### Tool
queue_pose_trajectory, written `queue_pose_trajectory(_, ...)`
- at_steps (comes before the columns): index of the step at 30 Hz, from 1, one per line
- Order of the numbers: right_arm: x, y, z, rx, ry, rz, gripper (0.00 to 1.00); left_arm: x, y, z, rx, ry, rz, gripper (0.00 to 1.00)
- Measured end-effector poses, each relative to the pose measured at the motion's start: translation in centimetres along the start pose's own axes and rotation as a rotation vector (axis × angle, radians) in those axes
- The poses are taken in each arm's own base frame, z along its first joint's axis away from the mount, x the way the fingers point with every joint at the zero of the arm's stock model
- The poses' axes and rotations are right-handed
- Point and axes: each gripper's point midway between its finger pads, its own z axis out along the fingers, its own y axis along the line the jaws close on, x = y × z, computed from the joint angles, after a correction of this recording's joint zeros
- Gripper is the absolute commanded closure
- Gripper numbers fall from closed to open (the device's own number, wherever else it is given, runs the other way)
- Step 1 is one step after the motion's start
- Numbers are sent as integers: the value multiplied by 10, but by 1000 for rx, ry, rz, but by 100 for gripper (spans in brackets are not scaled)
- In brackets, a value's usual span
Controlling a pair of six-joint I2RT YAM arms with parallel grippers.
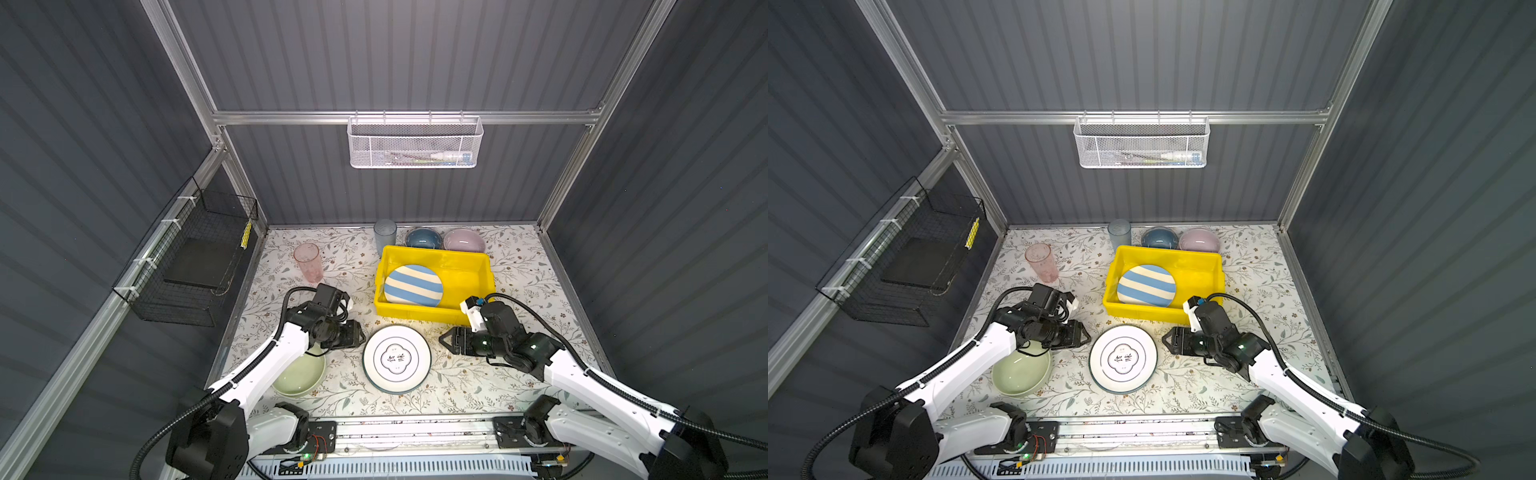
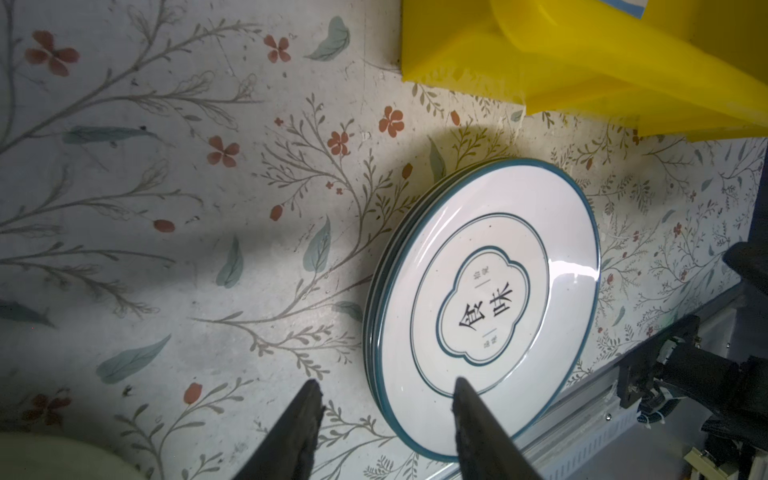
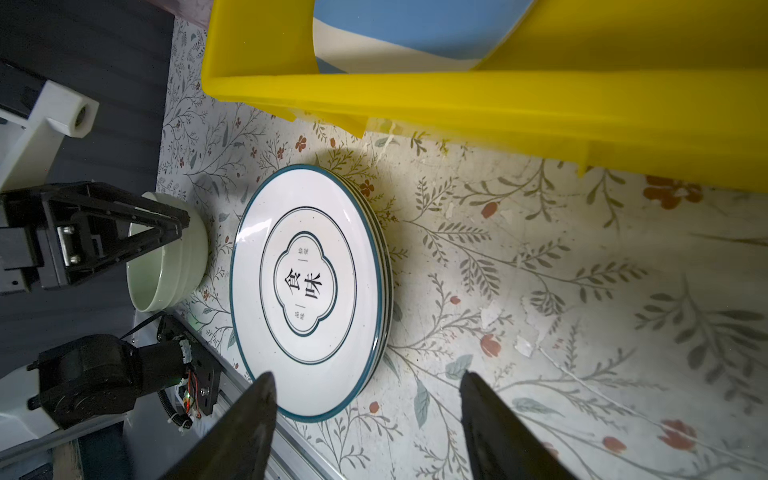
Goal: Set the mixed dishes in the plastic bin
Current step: 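Open the right gripper and withdraw both grippers toward the white plate stack, then position both grippers at the rim of the white plate stack from opposite sides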
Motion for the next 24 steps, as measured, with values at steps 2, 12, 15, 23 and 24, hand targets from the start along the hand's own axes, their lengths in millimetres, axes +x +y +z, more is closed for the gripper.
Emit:
queue_pose_trajectory(2,5,-2,4,-3,3,14,32,4,0,4,14,10,-11,53)
queue_pose_trajectory(12,13,5,22,-26,9,53,40,18,0,20,54,33,-59,68)
queue_pose_trajectory(15,17,6,31,-23,22,62,41,21,0,23,58,41,-66,74)
queue_pose_trajectory(23,26,4,50,-4,48,87,42,20,-3,29,75,50,-73,81)
queue_pose_trajectory(24,26,3,51,-2,49,90,42,21,-3,30,76,53,-74,81)
